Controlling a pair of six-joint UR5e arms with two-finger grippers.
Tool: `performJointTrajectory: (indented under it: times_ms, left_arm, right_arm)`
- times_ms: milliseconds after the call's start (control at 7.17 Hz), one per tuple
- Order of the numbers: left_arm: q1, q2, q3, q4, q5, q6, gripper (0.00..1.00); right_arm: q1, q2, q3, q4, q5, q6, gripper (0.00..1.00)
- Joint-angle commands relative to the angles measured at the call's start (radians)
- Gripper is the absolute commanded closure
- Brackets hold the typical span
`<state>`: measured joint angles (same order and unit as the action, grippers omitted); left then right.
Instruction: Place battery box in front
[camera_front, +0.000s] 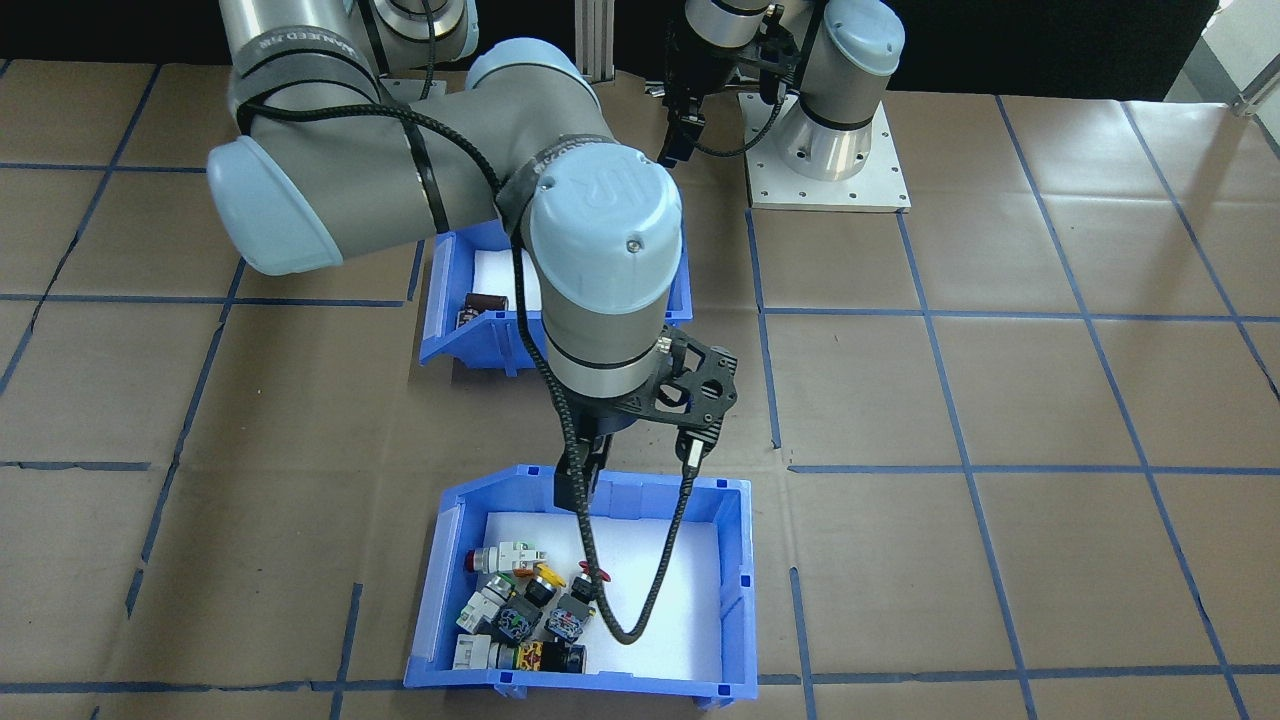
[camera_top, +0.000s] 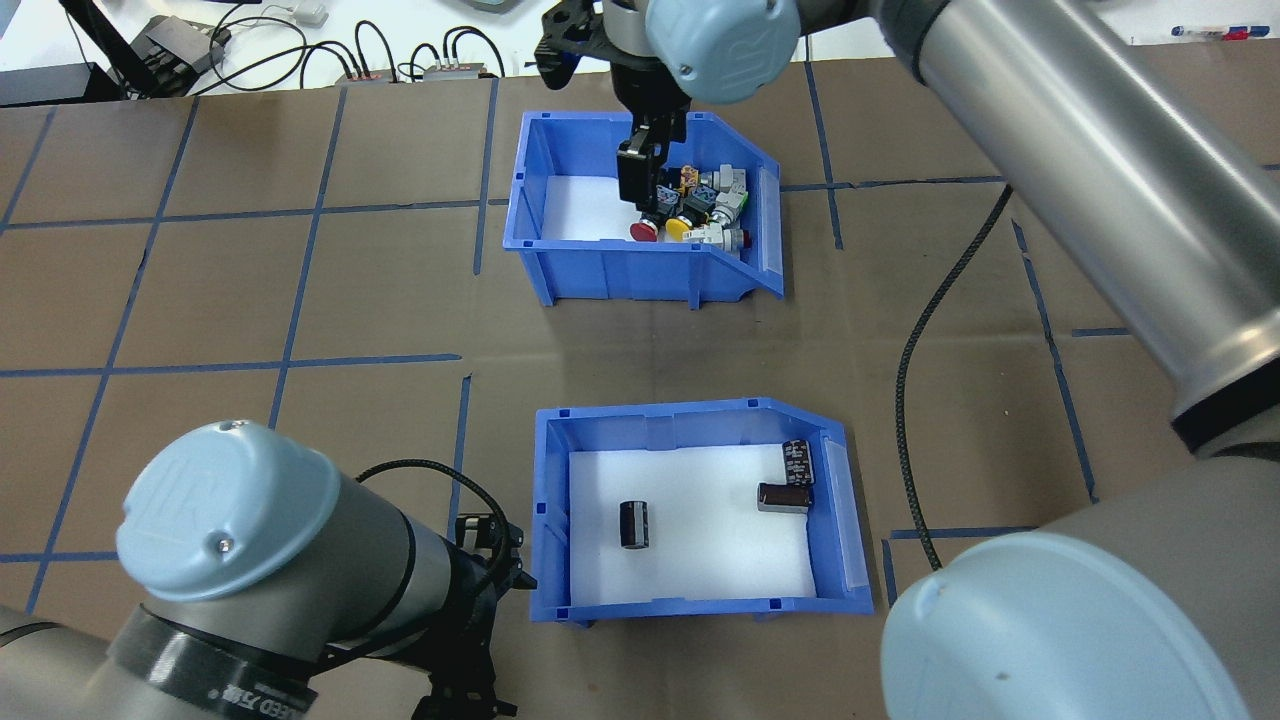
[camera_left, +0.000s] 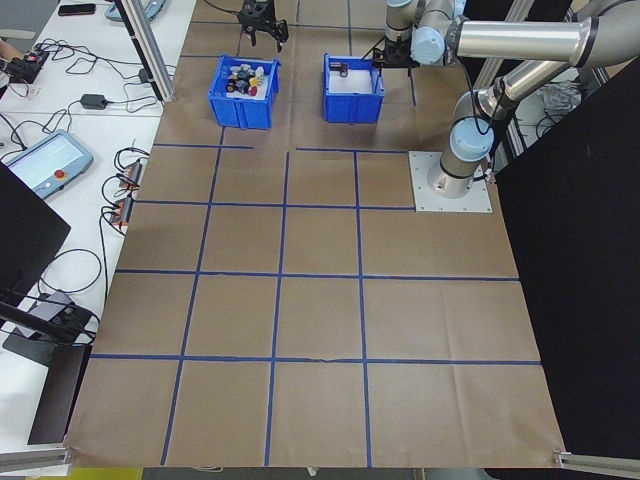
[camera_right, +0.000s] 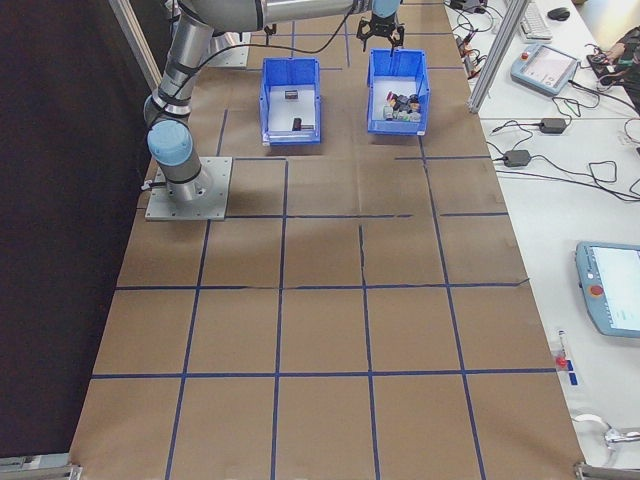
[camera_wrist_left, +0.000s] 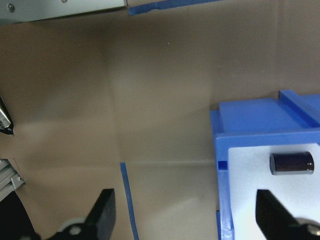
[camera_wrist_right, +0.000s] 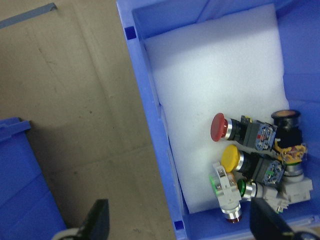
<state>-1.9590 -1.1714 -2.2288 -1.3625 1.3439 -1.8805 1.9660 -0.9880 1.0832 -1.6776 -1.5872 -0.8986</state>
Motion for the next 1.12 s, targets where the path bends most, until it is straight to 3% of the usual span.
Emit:
performJointTrajectory:
  times_ms: [0,279,558,837,977]
  left_arm:
    - [-0.122,-0.130,0.000,0.191,0.003,-0.162,0.03]
    - [-0.150,-0.168,0.001,0.203,0.015,-0.187,0.03]
    - [-0.150,-0.232,0.002,0.331,0.037,-0.218,0.03]
    - [-0.150,-0.255,0.000,0.359,0.038,-0.227,0.03]
    - [-0.150,-0.267,0.001,0.361,0.047,-0.230,0.03]
  right_arm:
    - [0.051,0.060,0.010,-0.089,-0.001,-0.063,0.00]
    - [0.064,0.074,0.064,-0.093,-0.002,-0.103,0.00]
    - [0.057,0.080,0.150,-0.177,-0.013,-0.105,0.00]
    - [0.054,0.077,0.179,-0.255,-0.020,-0.103,0.00]
    - [0.051,0.075,0.178,-0.254,-0.020,-0.105,0.12]
